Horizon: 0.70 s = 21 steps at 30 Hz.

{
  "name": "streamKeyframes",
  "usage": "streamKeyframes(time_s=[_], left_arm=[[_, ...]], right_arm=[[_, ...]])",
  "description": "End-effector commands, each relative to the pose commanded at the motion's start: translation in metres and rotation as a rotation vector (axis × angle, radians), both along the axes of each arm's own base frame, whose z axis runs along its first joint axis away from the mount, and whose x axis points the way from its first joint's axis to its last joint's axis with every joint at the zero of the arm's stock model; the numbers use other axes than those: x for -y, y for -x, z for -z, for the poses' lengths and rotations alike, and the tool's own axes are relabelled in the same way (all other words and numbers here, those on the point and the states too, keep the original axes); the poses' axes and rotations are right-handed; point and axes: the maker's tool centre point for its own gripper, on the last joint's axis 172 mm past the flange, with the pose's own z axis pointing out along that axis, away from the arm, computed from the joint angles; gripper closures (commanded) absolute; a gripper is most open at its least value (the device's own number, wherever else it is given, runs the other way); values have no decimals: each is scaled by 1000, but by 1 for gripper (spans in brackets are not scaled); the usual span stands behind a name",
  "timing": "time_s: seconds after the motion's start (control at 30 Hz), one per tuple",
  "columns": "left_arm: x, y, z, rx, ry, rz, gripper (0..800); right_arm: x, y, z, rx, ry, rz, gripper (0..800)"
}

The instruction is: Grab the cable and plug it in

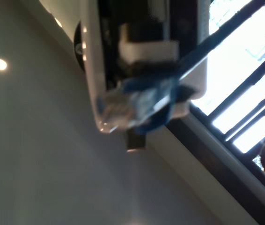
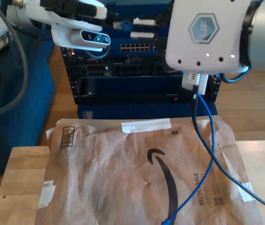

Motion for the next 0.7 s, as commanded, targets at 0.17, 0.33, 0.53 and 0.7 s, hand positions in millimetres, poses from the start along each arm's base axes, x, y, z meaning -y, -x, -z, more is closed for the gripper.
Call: streamKeyframes(time_s=[0.17,0.33,0.53,0.7], left_arm=[[4,-2,-6,28,-19,-39,3],[4,-6,10,43,-105,-74,3],[-4,7,54,60,-323,-53,3],[-40,-2,100,182,-507,-116,3]], right_arm=[[11,-10,0,24,-7,54,797],[15,-12,3,31,-3,67,797],[32,-17,16,-6,-28,138,797],[62,-30,29,57,37,223,797]])
